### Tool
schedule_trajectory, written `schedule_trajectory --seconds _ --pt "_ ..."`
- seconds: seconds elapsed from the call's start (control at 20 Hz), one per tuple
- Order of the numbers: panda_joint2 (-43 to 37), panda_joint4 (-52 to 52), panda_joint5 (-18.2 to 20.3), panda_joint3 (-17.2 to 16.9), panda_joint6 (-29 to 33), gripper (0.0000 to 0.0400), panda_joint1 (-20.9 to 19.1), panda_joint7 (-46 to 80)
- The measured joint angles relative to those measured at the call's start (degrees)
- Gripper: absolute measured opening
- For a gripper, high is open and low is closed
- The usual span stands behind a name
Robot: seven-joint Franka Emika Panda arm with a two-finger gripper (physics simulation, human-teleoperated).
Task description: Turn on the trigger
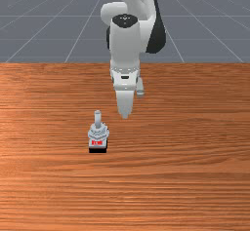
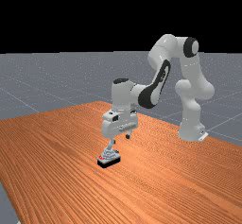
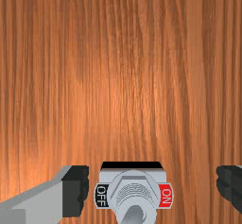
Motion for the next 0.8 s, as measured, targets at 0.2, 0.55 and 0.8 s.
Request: schedule_trajectory --seconds 0.2,0.55,0.8 --pt "-8.3 7.8 0.0 0.0 -17.6 0.0054 0.0 0.0" --pt "-10.6 11.9 -1.6 -0.2 -22.2 0.0002 0.4 1.1" --pt "-10.6 11.9 -0.7 -0.2 -22.1 0.0000 0.2 1.2"
